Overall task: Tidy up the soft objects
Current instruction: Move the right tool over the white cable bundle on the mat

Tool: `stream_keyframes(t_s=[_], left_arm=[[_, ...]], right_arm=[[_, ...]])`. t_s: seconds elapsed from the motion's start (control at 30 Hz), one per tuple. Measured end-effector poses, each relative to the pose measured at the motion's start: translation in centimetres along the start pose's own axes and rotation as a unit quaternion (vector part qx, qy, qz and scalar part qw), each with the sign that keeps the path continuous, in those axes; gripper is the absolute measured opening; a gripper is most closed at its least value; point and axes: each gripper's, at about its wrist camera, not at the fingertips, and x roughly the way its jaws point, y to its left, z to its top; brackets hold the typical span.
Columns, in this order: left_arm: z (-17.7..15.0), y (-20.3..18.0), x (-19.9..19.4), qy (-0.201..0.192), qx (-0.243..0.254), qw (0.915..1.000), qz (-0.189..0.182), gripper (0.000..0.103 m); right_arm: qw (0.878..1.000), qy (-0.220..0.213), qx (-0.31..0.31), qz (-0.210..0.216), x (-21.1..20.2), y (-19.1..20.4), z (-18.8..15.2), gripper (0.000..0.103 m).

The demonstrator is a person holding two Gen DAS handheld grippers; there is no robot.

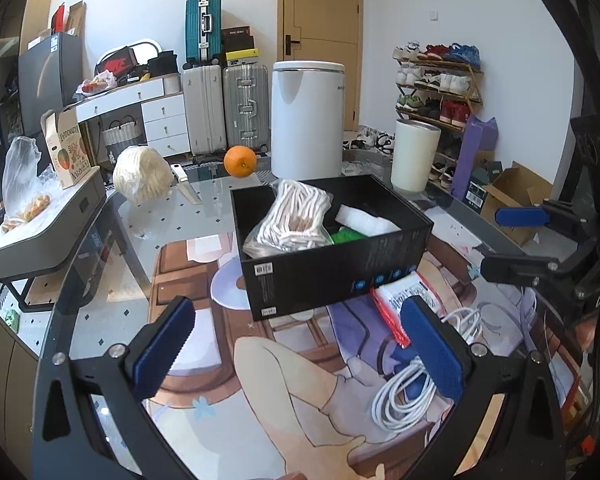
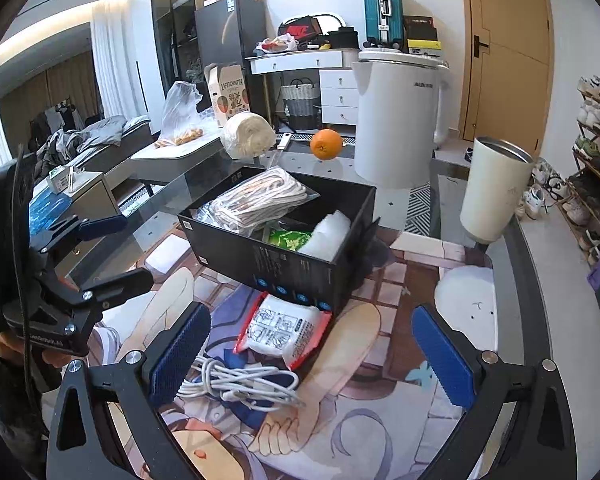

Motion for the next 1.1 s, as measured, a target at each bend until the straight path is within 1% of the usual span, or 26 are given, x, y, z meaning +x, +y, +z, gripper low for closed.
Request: stream_keyframes(t_s=[0.17, 0.4, 0.63, 0.83, 1.1], left_arm=[[-0.4, -0.4, -0.4, -0.002, 0.008, 1.0, 0.001, 0.103], [-1.2, -0.6, -0.3, 0.003, 0.009, 1.0, -0.001, 0.103], [-2.1, -0.7, -0.1, 0.01, 0.016, 0.9998, 0.0, 0.103], [-2.6, -0.4, -0.2, 0.011, 0.019, 0.9997, 0.003, 0.103], [-3.3, 0.0, 0.4, 0.019, 0.016, 0.9997, 0.001, 0.103]], right_arm=[[1.0, 0.008, 0.005, 0.005, -0.2, -0.2, -0.9, 0.102], [0.999, 0.033, 0.009, 0.011, 0.1, 0.1, -2.4, 0.102], [0.998, 0.066, 0.003, 0.022, 1.6, 1.4, -4.3, 0.102], [0.995, 0.085, 0.024, 0.033, 2.7, 1.7, -5.1, 0.102], [0.994, 0.105, 0.024, 0.033, 4.5, 3.0, -5.5, 0.102]])
